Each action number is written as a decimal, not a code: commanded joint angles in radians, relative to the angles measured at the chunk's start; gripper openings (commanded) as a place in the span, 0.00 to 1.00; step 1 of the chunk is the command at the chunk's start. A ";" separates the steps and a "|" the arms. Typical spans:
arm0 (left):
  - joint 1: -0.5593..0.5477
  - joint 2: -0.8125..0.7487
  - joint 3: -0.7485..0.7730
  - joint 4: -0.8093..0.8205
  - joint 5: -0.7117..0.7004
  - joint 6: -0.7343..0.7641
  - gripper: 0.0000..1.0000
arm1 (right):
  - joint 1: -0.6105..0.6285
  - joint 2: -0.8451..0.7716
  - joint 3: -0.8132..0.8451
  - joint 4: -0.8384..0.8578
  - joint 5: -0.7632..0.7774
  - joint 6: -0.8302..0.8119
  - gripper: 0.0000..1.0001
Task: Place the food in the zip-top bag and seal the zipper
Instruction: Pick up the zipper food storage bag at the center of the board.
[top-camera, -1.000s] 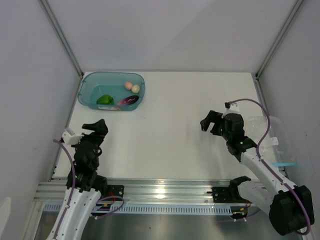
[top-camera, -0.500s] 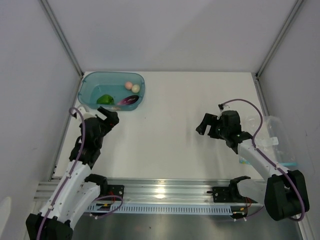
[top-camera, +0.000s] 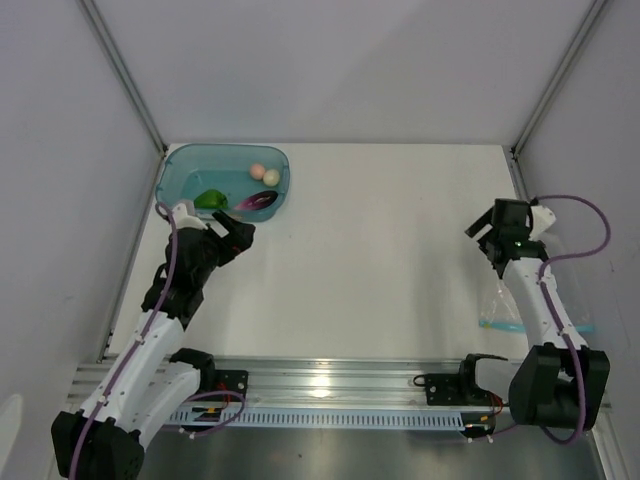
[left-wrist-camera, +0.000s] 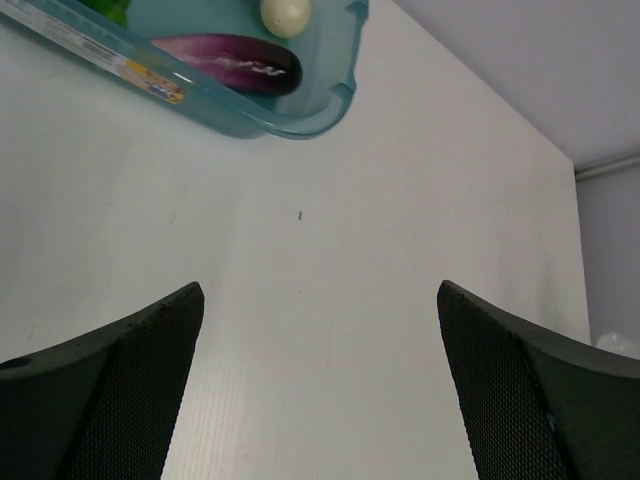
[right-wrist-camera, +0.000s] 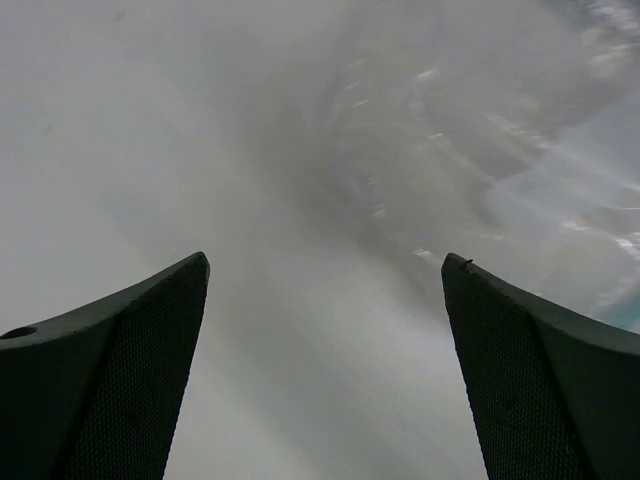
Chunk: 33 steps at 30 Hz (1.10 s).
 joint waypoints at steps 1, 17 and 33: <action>-0.020 0.029 0.047 0.087 0.149 0.048 0.99 | -0.152 -0.011 -0.003 -0.085 0.183 0.070 0.99; -0.205 0.155 0.118 0.170 0.246 0.029 0.98 | -0.270 0.213 -0.091 0.113 0.028 -0.105 1.00; -0.228 0.086 0.107 0.106 0.206 0.052 0.98 | 0.010 0.408 -0.054 0.259 -0.162 -0.074 0.69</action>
